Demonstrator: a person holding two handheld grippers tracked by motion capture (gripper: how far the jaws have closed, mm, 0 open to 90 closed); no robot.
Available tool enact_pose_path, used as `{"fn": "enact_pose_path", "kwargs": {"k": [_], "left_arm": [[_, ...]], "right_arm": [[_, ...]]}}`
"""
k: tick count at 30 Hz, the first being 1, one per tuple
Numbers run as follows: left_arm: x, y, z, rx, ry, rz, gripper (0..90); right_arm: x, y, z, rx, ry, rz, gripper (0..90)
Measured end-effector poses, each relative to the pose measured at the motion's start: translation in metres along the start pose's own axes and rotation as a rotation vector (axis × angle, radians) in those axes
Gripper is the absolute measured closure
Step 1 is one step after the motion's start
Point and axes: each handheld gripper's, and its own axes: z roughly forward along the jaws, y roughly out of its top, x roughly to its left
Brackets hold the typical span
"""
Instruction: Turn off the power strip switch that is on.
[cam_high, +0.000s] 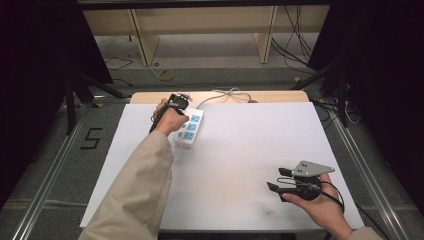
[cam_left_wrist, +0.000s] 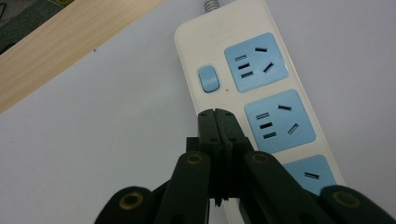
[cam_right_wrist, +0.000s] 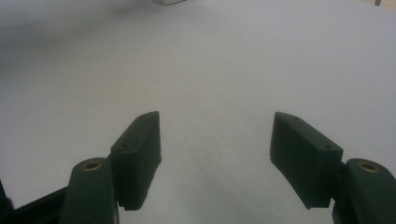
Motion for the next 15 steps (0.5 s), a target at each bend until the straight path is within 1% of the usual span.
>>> {"fn": "enact_pose_path", "kwargs": {"k": [4, 13, 15], "left_arm": [[0.000, -0.002, -0.003, 0.000, -0.006, 0.005, 90.0], [0.006, -0.012, -0.006, -0.013, -0.018, -0.030, 90.0], [0.008, -0.013, -0.008, -0.014, -0.017, -0.027, 90.0]], "right_arm": [[0.000, 0.000, 0.000, 0.004, 0.000, -0.001, 34.2], [0.000, 0.000, 0.000, 0.004, -0.001, 0.000, 34.2], [0.000, 0.000, 0.000, 0.005, -0.001, -0.001, 34.2]]}}
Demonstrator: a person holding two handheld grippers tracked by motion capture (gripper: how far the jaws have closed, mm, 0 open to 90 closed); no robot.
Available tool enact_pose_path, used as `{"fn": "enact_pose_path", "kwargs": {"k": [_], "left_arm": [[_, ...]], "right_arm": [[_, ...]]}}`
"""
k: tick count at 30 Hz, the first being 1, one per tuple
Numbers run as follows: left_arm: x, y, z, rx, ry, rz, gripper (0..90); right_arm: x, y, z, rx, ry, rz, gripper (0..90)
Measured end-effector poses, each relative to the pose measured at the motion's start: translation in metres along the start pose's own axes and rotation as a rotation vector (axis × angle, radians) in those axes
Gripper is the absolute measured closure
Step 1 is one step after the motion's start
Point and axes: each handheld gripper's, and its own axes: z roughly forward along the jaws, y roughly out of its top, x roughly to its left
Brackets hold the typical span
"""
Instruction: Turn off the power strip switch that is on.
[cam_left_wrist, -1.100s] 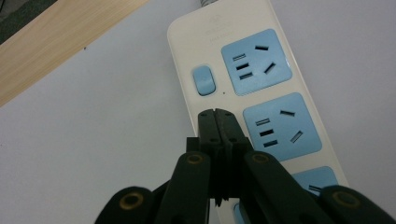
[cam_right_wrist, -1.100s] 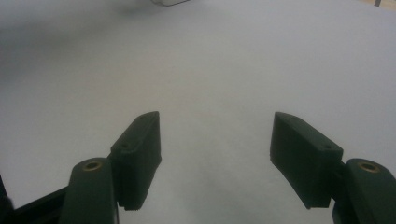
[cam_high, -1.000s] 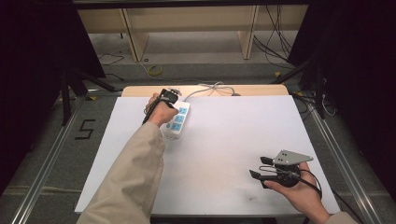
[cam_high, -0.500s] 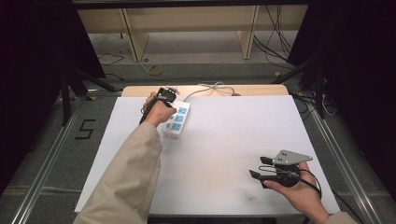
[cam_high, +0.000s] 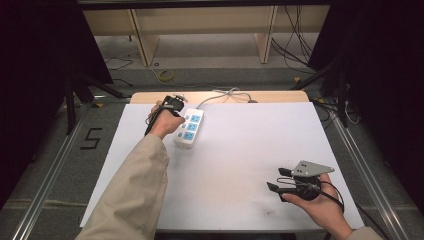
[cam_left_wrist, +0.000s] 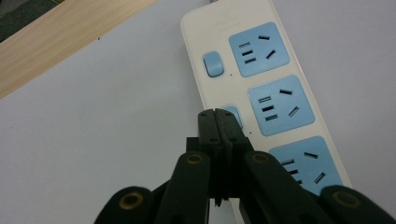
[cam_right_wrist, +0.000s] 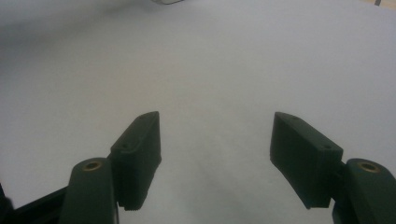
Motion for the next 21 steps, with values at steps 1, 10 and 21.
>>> {"fn": "enact_pose_path", "kwargs": {"k": [1, 10, 21], "left_arm": [[0.000, 0.000, -0.001, -0.003, 0.000, -0.002, 90.0], [0.000, -0.005, -0.007, -0.020, -0.015, 0.006, 90.0], [0.003, -0.015, -0.015, -0.047, -0.023, 0.002, 90.0]], "right_arm": [[0.000, 0.000, 0.000, 0.000, -0.002, 0.000, 34.2], [0.000, 0.000, 0.000, 0.002, -0.002, -0.002, 34.3], [0.001, 0.000, 0.001, -0.001, 0.000, 0.001, 34.5]]}}
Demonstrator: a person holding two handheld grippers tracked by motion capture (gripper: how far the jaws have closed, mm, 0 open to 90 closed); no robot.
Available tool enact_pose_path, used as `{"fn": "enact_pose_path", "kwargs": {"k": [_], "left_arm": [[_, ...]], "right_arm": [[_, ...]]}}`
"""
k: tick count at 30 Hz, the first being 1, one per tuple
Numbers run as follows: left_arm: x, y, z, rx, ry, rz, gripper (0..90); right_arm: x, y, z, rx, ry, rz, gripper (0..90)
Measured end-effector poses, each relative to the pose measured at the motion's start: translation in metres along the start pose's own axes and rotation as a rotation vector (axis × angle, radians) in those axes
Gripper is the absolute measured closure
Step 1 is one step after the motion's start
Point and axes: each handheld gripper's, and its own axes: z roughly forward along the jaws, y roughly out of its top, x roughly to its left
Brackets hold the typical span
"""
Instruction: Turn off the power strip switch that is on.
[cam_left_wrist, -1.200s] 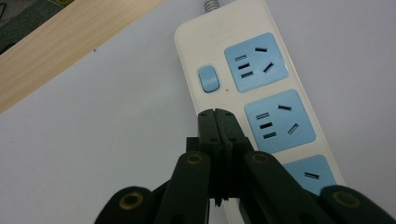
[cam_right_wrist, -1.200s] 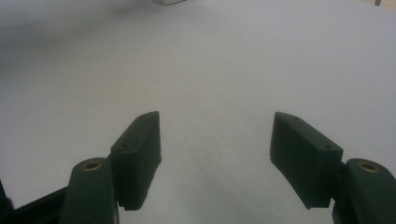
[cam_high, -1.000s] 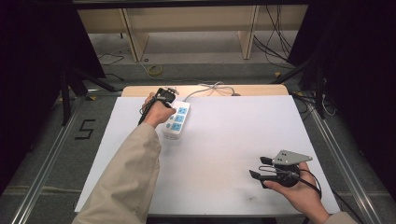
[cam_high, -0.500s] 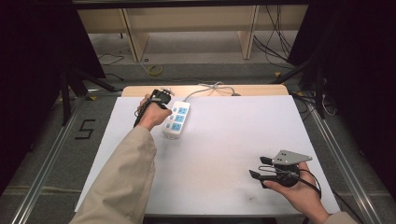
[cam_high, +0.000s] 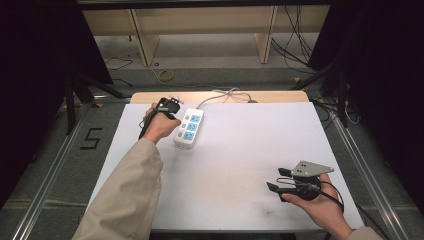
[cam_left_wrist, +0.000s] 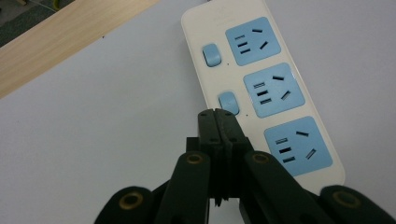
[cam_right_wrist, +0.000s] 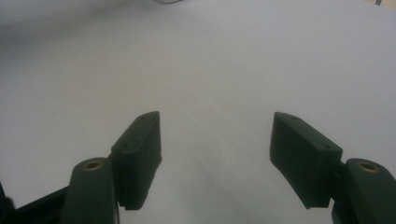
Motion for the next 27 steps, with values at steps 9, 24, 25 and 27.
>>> {"fn": "enact_pose_path", "kwargs": {"k": [9, 24, 25, 27], "left_arm": [[-0.001, -0.003, -0.008, -0.012, -0.013, 0.004, 90.0], [0.000, -0.013, -0.019, -0.024, -0.025, 0.007, 90.0], [0.001, -0.014, -0.019, -0.022, -0.029, 0.009, 90.0], [0.001, -0.016, -0.020, -0.026, -0.028, 0.010, 90.0]], "right_arm": [[0.000, 0.000, 0.000, 0.000, -0.001, 0.002, 34.5], [0.000, 0.000, 0.000, -0.002, -0.002, -0.001, 34.5], [0.000, 0.000, 0.000, -0.001, -0.002, 0.000, 34.5], [0.000, 0.000, 0.000, 0.001, -0.001, 0.001, 34.5]]}}
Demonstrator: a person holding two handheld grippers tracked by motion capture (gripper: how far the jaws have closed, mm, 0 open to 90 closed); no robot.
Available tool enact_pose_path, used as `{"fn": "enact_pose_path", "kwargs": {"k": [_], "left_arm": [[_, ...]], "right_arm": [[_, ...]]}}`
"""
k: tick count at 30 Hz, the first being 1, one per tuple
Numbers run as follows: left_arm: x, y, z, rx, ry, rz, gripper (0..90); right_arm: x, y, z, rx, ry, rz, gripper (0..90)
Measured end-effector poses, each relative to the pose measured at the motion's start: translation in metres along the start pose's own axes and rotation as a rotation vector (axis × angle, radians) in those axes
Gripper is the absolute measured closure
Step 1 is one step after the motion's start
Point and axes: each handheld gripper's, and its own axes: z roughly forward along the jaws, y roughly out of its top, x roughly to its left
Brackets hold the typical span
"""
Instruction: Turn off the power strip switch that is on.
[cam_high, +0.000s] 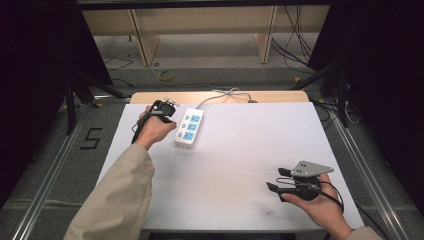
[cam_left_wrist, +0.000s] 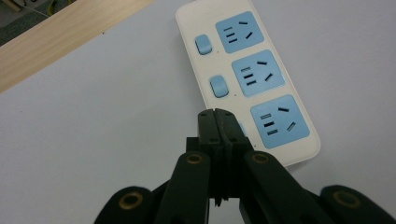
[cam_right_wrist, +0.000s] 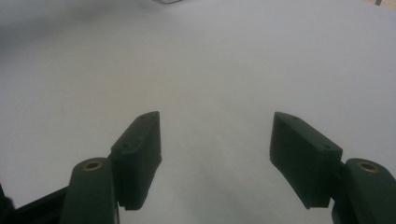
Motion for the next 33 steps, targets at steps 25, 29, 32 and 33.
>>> {"fn": "enact_pose_path", "kwargs": {"k": [25, 29, 32, 33], "left_arm": [[-0.015, -0.018, -0.020, -0.030, -0.039, 0.048, 89.9], [-0.019, -0.022, -0.023, -0.036, -0.044, 0.056, 89.9], [-0.022, -0.027, -0.024, -0.042, -0.053, 0.059, 89.9], [-0.023, -0.028, -0.025, -0.039, -0.054, 0.060, 89.9]], "right_arm": [[0.000, 0.000, 0.000, -0.001, -0.001, 0.002, 34.4], [-0.001, 0.000, 0.000, -0.001, -0.002, -0.002, 34.4], [0.000, 0.000, 0.000, -0.003, 0.000, 0.001, 34.4], [0.000, 0.000, 0.000, -0.003, 0.000, 0.001, 34.4]]}}
